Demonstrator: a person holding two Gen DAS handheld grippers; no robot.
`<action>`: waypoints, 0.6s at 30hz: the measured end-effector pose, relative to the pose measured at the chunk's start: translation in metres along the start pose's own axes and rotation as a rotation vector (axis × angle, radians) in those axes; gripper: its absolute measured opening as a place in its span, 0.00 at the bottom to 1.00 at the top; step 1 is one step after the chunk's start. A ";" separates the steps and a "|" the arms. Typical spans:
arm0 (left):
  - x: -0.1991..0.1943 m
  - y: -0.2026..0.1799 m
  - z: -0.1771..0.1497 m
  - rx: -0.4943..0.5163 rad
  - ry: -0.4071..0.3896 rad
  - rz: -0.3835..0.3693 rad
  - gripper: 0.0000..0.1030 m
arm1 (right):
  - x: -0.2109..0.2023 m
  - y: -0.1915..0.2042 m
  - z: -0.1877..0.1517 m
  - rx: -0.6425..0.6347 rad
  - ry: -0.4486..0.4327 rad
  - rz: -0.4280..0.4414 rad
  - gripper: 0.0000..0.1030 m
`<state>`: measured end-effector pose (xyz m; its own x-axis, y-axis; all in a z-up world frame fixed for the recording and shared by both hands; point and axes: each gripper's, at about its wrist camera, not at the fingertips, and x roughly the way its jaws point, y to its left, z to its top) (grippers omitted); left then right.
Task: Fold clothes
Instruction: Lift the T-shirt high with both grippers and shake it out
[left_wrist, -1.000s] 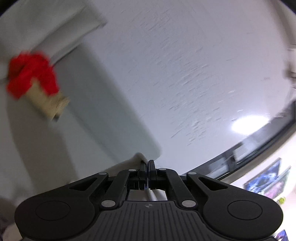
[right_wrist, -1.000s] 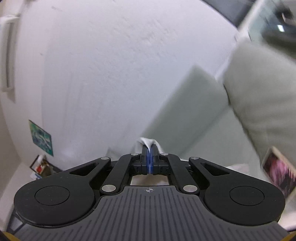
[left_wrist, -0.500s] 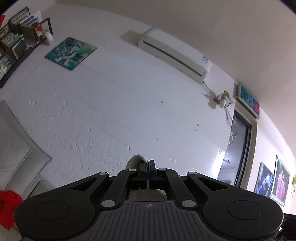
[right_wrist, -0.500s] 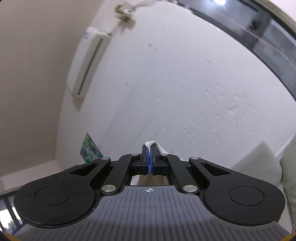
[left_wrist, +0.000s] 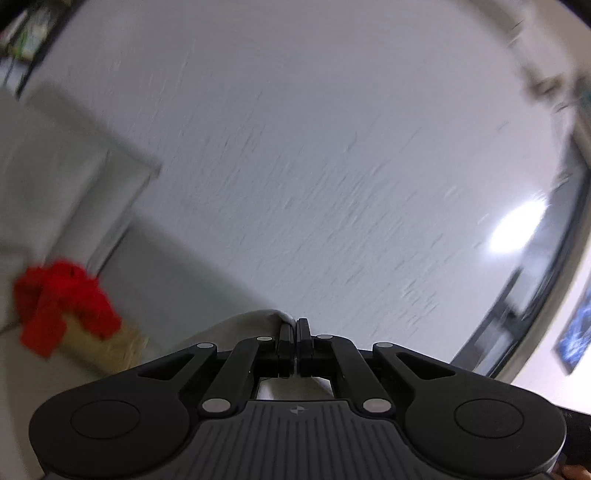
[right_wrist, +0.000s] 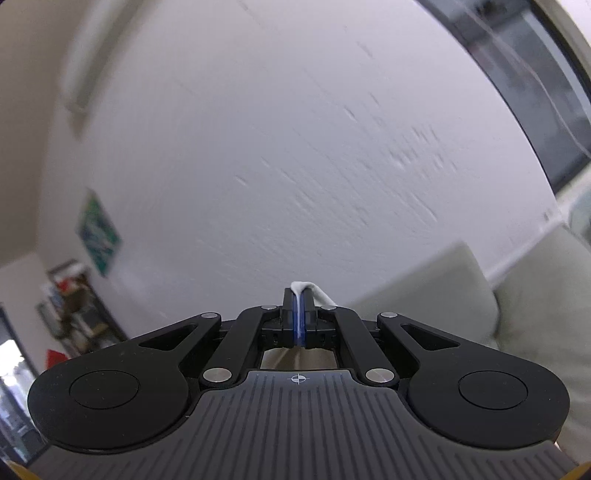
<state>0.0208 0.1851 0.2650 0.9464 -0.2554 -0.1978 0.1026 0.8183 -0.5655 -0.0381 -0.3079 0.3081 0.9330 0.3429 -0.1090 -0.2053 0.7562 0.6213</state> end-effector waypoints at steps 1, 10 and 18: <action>0.026 0.007 0.002 0.006 0.034 0.032 0.00 | 0.032 -0.011 0.001 0.014 0.030 -0.040 0.01; 0.109 -0.007 0.064 0.059 -0.163 0.026 0.00 | 0.194 -0.028 0.039 0.051 -0.018 -0.117 0.01; 0.085 -0.016 0.017 0.179 -0.234 0.030 0.00 | 0.174 -0.035 0.034 -0.010 -0.052 -0.032 0.01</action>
<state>0.1045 0.1594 0.2711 0.9926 -0.1212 -0.0100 0.1066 0.9066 -0.4084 0.1415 -0.2935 0.2944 0.9534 0.2887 -0.0881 -0.1773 0.7719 0.6105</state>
